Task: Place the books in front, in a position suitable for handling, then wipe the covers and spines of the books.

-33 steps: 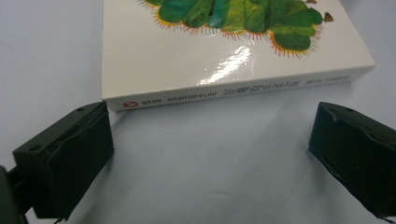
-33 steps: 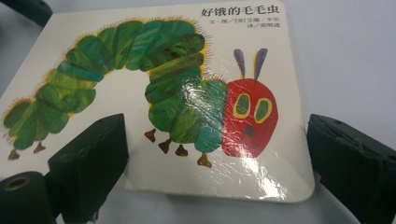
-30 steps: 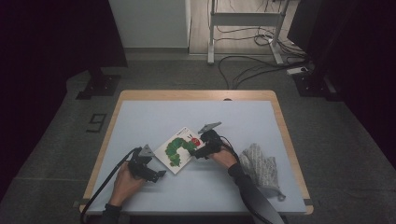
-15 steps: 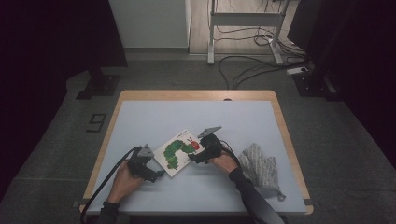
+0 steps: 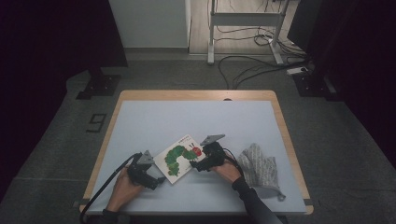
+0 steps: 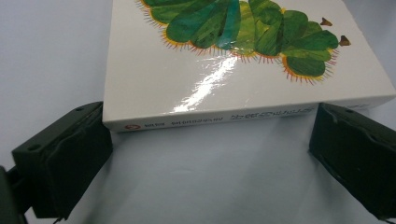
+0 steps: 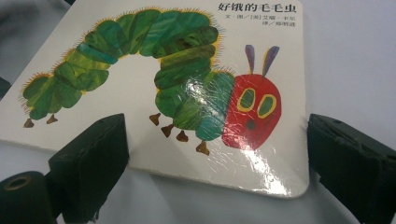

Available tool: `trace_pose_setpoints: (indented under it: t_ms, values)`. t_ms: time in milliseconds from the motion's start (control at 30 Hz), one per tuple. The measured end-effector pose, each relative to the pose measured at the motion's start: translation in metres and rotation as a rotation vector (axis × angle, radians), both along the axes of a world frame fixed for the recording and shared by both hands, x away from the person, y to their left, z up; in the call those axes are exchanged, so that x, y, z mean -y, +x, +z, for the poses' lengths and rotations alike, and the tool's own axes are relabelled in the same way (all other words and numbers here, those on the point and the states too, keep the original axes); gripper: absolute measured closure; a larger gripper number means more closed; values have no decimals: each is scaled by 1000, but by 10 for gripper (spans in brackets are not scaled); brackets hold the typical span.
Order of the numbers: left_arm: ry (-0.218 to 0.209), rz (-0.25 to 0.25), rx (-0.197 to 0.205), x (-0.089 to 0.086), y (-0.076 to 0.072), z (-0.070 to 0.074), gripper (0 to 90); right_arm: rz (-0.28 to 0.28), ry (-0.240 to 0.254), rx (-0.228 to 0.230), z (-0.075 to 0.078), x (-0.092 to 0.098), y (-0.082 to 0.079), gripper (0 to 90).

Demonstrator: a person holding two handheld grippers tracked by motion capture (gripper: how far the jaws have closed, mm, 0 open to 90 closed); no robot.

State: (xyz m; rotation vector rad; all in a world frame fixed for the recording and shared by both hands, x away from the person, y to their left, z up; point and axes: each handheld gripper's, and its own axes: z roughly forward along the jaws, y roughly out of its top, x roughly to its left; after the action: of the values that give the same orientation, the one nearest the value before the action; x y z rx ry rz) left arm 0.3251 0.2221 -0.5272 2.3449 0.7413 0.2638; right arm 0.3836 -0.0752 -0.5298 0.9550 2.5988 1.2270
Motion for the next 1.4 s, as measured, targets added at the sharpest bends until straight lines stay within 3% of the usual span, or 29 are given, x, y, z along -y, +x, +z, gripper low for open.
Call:
trace_pose_setpoints:
  t_ms: [300,467,767,1100,1400]
  values:
    - [-2,-15,-1,7,-14,0,0,-14,3,3,0,9,-21,64]
    - [-8,-12,4,7,-15,-1,0,3,7,12,-3,8,-22,0]
    - [-6,-1,-3,3,-16,0,0,23,-27,8,1,6,-20,0]
    - [-4,71,4,-15,-21,0,0,18,-47,63,19,19,-23,17]
    - [-13,78,7,-16,-22,-1,0,9,-61,102,37,35,-26,18]
